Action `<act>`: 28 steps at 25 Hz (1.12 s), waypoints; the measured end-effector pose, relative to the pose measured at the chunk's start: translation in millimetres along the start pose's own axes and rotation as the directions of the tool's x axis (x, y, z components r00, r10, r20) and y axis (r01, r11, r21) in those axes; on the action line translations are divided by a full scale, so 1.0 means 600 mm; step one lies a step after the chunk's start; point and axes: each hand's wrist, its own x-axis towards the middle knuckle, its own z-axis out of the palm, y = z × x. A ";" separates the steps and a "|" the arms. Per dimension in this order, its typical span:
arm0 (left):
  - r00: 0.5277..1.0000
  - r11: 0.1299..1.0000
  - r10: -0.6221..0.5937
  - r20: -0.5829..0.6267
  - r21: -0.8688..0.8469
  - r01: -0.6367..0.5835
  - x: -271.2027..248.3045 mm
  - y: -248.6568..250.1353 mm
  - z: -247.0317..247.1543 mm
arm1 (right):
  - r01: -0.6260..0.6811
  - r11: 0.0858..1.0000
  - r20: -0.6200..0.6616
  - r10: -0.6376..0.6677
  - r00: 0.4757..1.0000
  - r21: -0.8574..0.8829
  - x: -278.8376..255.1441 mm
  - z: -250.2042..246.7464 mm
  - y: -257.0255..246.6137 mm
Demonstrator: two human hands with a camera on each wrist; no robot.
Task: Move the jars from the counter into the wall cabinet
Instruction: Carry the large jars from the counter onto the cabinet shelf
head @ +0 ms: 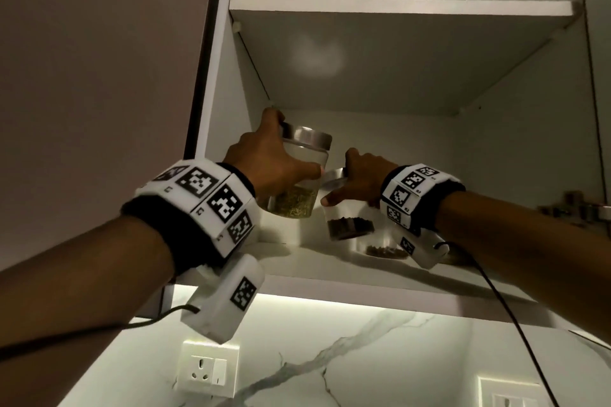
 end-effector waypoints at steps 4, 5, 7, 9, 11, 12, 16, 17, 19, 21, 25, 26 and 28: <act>0.995 0.995 -0.084 0.053 0.060 0.080 0.036 0.003 0.029 | 0.014 1.000 0.029 -0.014 0.999 0.006 0.028 0.038 0.015; 0.991 0.991 -0.115 0.075 0.073 0.109 0.044 0.003 0.035 | 0.012 1.000 0.030 -0.012 0.999 0.004 0.034 0.046 0.018; 0.979 0.981 -0.176 0.105 0.097 0.166 0.059 0.002 0.043 | 0.004 1.000 0.026 -0.004 1.000 0.001 0.047 0.057 0.023; 0.969 0.972 -0.221 0.110 0.107 0.210 0.076 0.000 0.050 | 0.000 1.000 0.030 0.000 1.000 -0.001 0.059 0.067 0.028; 0.959 0.962 -0.264 0.101 0.106 0.253 0.090 -0.003 0.058 | 0.008 1.000 0.030 -0.008 1.000 -0.016 0.068 0.078 0.028; 0.952 0.954 -0.290 0.098 0.105 0.280 0.095 -0.006 0.063 | 0.013 1.000 0.024 -0.013 1.000 -0.028 0.072 0.083 0.028; 0.922 0.921 -0.371 0.108 0.171 0.350 0.112 -0.017 0.073 | 0.019 0.994 -0.007 -0.020 1.000 -0.107 0.083 0.095 0.034; 0.914 0.913 -0.387 0.119 0.185 0.363 0.115 -0.017 0.074 | 0.029 0.991 -0.013 -0.031 0.999 -0.131 0.082 0.095 0.037; 0.896 0.898 -0.420 0.145 0.209 0.387 0.119 -0.015 0.078 | 0.055 0.979 -0.015 -0.059 0.998 -0.196 0.078 0.094 0.039; 0.881 0.886 -0.444 0.166 0.229 0.403 0.120 -0.015 0.086 | 0.098 0.960 -0.022 -0.107 0.994 -0.261 0.076 0.092 0.038; 0.843 0.862 -0.499 0.199 0.218 0.459 0.124 -0.022 0.107 | 0.112 0.963 -0.032 -0.123 0.992 -0.244 0.074 0.087 0.032; 0.832 0.853 -0.514 0.210 0.224 0.471 0.125 -0.023 0.113 | 0.122 0.964 -0.045 -0.136 0.990 -0.238 0.075 0.088 0.033; 0.824 0.845 -0.518 0.229 0.288 0.451 0.130 -0.025 0.122 | 0.144 0.966 -0.043 -0.157 0.987 -0.214 0.073 0.084 0.030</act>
